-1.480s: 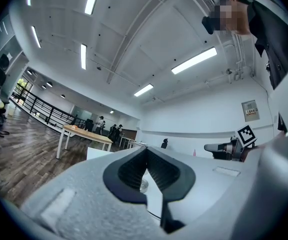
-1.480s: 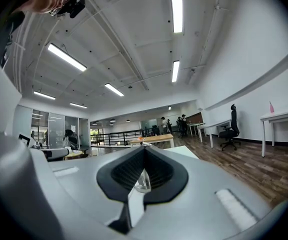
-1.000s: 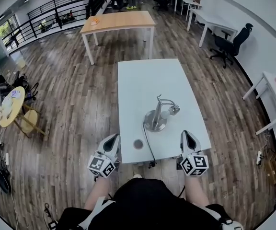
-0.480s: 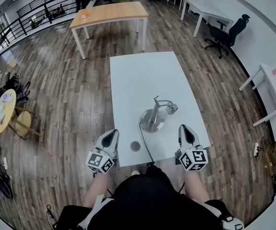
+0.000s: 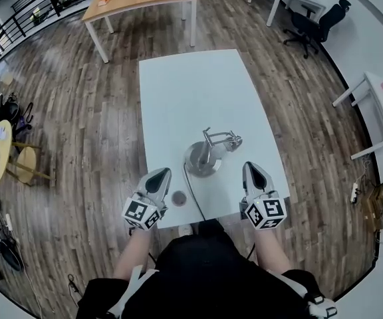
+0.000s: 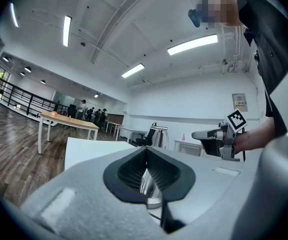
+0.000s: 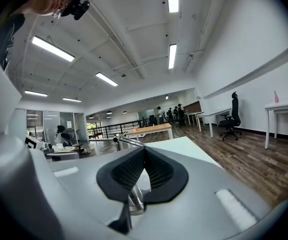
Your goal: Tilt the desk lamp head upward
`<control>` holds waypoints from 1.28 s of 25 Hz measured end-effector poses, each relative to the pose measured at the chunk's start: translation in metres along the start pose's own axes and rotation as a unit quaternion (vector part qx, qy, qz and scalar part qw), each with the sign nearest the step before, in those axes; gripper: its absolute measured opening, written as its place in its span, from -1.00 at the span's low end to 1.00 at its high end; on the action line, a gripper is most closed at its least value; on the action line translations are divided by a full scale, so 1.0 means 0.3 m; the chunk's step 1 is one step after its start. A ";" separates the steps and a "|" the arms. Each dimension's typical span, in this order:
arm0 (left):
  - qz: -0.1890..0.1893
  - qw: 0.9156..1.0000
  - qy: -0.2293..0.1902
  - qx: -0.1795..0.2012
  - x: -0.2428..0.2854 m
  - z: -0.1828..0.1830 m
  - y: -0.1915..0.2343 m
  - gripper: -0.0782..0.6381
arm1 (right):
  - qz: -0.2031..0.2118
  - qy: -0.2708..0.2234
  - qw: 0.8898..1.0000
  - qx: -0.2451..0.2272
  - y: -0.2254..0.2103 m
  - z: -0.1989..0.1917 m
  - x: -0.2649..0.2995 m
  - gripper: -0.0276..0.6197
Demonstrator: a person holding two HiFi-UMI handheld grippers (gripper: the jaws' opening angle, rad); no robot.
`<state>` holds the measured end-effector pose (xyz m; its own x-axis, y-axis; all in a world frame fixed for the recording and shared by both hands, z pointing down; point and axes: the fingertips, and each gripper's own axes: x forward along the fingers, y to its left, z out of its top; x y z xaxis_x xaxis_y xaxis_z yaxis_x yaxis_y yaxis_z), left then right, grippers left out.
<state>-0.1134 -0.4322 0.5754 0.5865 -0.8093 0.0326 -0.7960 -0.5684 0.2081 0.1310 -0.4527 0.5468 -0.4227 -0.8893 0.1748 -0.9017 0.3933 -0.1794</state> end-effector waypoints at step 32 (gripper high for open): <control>-0.104 0.965 0.229 0.076 0.380 -0.549 -0.046 -0.11 | 0.034 0.089 0.995 -0.013 -0.091 -0.147 0.080 -0.90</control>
<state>-0.0109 -0.4921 0.7371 0.7134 -0.5438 0.4420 -0.6456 -0.7554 0.1125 0.1415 -0.4746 0.5987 -0.4903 -0.8058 0.3321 -0.8714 0.4597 -0.1711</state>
